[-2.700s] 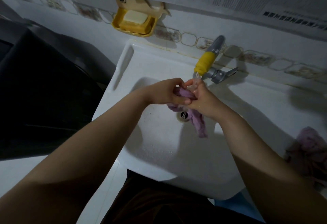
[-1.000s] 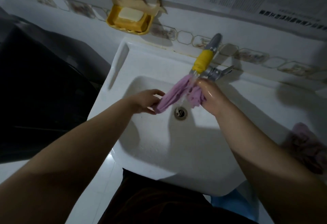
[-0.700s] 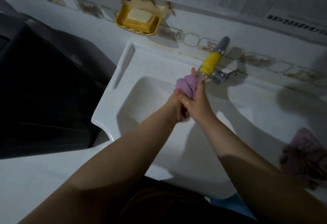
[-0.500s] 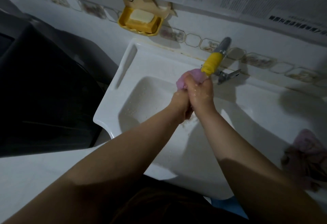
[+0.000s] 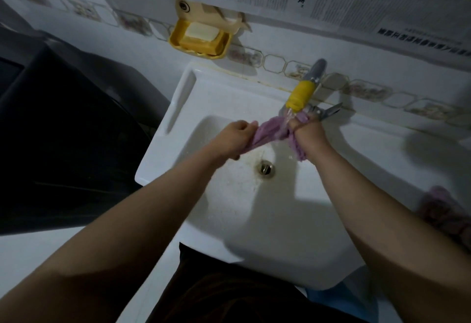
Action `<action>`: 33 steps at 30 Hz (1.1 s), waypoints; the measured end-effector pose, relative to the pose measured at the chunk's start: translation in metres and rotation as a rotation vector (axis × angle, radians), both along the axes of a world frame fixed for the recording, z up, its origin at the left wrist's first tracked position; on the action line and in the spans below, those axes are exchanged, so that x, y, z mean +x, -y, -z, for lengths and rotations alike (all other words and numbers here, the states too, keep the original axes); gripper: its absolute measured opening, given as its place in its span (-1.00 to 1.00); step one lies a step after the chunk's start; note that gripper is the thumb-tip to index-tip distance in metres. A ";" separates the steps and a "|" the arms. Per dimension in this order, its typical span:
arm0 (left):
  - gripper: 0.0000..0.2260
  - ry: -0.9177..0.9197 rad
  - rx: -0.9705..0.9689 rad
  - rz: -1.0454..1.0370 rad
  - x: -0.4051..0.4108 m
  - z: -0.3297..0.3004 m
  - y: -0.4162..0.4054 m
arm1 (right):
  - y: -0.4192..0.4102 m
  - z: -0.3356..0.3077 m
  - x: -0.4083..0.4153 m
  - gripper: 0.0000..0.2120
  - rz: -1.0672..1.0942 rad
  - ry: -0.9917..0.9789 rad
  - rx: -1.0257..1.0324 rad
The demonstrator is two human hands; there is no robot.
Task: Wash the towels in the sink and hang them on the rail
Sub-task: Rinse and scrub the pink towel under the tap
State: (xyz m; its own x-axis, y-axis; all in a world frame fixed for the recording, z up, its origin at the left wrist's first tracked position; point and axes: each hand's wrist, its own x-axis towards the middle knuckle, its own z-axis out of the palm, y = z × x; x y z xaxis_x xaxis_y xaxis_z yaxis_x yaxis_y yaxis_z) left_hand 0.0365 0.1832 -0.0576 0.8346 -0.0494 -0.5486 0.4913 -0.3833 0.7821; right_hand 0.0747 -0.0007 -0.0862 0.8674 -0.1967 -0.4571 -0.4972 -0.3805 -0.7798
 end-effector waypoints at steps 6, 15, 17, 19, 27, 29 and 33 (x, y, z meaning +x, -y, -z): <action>-0.91 0.130 -0.065 -0.142 0.019 0.004 -0.052 | 0.021 -0.017 -0.020 -0.48 -0.639 -0.025 -0.205; -0.71 0.161 0.454 0.466 0.041 0.034 -0.029 | -0.003 -0.045 -0.034 -0.78 -0.914 0.100 -0.271; -0.71 -0.030 -0.035 0.299 0.028 0.038 -0.010 | -0.014 -0.052 -0.031 -0.88 -0.708 0.063 -0.046; -0.52 -0.271 -0.609 0.077 0.011 0.039 0.008 | -0.019 -0.054 -0.025 -0.79 -0.457 0.008 0.004; -0.55 -0.414 -0.970 -0.306 -0.014 0.037 0.042 | -0.007 -0.053 -0.005 -0.76 -0.165 0.169 -0.151; -0.61 -0.436 -0.978 -0.447 -0.011 0.032 0.046 | -0.014 -0.052 -0.010 -0.60 -0.212 0.248 -0.175; -0.64 -0.441 -1.050 -0.506 -0.004 0.000 0.056 | -0.036 -0.040 -0.038 -0.72 -0.257 0.331 0.071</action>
